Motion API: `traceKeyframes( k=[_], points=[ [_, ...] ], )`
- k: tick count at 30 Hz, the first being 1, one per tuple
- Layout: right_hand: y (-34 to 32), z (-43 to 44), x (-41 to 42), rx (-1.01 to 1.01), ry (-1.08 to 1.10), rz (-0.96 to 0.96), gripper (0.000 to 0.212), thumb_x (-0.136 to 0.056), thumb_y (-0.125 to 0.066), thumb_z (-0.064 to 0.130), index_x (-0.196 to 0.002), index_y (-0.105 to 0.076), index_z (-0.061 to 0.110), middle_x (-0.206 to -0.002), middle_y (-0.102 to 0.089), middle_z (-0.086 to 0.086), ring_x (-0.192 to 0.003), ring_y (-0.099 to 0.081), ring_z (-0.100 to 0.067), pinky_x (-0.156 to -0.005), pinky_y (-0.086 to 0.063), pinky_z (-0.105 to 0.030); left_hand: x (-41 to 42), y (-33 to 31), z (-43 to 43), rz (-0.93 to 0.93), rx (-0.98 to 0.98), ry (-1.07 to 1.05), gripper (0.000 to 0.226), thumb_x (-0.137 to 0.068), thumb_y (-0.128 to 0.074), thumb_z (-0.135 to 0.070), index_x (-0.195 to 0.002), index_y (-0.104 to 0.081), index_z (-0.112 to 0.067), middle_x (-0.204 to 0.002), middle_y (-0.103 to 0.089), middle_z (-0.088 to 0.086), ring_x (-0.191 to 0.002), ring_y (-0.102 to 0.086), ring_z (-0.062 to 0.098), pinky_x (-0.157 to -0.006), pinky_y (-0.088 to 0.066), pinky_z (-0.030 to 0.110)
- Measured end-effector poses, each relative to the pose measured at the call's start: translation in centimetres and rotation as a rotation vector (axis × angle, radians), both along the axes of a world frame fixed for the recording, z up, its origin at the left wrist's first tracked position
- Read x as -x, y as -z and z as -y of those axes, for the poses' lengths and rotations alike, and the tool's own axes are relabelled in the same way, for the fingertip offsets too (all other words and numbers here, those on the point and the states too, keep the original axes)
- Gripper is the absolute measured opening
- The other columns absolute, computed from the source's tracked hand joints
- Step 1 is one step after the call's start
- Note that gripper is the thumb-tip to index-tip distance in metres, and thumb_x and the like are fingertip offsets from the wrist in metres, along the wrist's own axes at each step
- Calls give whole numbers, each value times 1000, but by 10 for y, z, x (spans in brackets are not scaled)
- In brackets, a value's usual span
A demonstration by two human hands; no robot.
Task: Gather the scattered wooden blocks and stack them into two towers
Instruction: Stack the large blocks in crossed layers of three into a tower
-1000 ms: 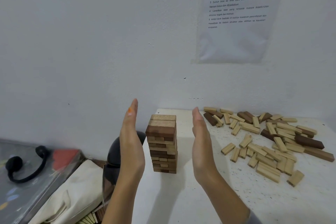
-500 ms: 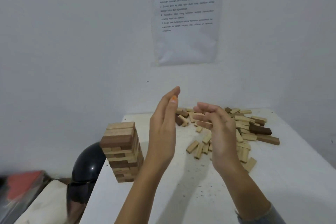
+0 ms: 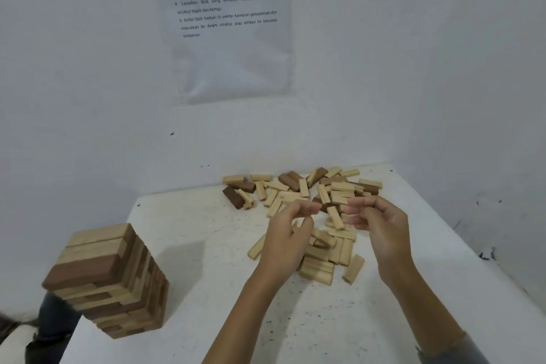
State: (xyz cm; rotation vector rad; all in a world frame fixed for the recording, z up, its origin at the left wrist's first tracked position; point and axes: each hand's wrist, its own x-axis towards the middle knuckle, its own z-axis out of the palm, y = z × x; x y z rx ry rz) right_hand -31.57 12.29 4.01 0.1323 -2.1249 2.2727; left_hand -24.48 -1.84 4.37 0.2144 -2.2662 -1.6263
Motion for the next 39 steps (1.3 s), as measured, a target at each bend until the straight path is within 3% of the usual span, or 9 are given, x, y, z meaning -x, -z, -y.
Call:
traceKeyframes(
  k=[6,11,15,19,25,30,32,35,39],
  points=[
    [37,-30,38,-232,56,-107,29,-88,-55,-7,-86,-72,17,-93,-72,3,-90,-67,-9,-85,-52,-24,38,25,-11,102,153,83,26,-95,-48,-9,-108,-64,-25,-111,-62,-19,-99,-53,-13,-79,-40,3],
    [64,-35,72,-635,74,-433,45,-73,-64,-12,-104,-71,20,-110,-68,3,-109,-57,-23,-91,-47,-48,72,44,-13,89,431,151,33,-98,-43,-6,-124,-59,-18,-125,-59,-6,-116,-52,7,-90,-37,7],
    [75,-34,84,-839,15,-446,47,-76,-50,10,-120,-65,17,-122,-64,-1,-120,-50,-18,-96,-22,-29,92,64,-4,101,785,248,51,-92,-45,1,-141,-46,-14,-153,-38,2,-142,-30,19,-116,-26,36],
    [88,-36,85,-849,40,-456,39,-82,-48,16,-117,-64,19,-115,-61,2,-111,-44,-13,-90,-18,-20,97,71,-1,118,843,133,51,-92,-29,-23,-137,-51,-12,-145,-48,2,-137,-37,21,-110,-37,41],
    [93,-37,86,-834,59,-469,29,-87,-51,21,-114,-64,19,-102,-51,2,-95,-46,-14,-79,-21,-21,101,74,-1,50,923,4,41,-86,-38,-23,-119,-62,-17,-116,-63,-6,-114,-46,17,-88,-43,33],
    [90,-37,82,-732,34,-415,34,-92,-52,11,-125,-56,19,-105,-38,7,-93,-42,-13,-82,-23,-15,102,67,0,86,927,-4,33,-89,-64,-20,-122,-61,-20,-116,-60,-4,-116,-47,22,-91,-27,31],
    [89,-37,81,-685,25,-376,38,-93,-48,17,-131,-54,19,-106,-35,6,-93,-42,-17,-85,-29,-14,101,63,0,137,935,15,33,-94,-59,-27,-126,-59,-19,-120,-56,-2,-119,-43,22,-96,-26,32],
    [87,-38,80,-651,27,-371,41,-93,-41,28,-132,-53,20,-107,-33,7,-95,-45,-20,-86,-41,-28,95,60,-2,166,969,-2,32,-99,-51,-26,-129,-56,-15,-125,-51,2,-119,-43,22,-100,-27,31],
    [85,-34,74,-583,25,-409,32,-96,-32,41,-125,-44,35,-108,-35,15,-97,-47,-18,-85,-41,-27,83,54,1,114,750,-63,30,-100,-47,-17,-130,-49,-13,-127,-52,1,-112,-50,20,-93,-35,26]
  ],
)
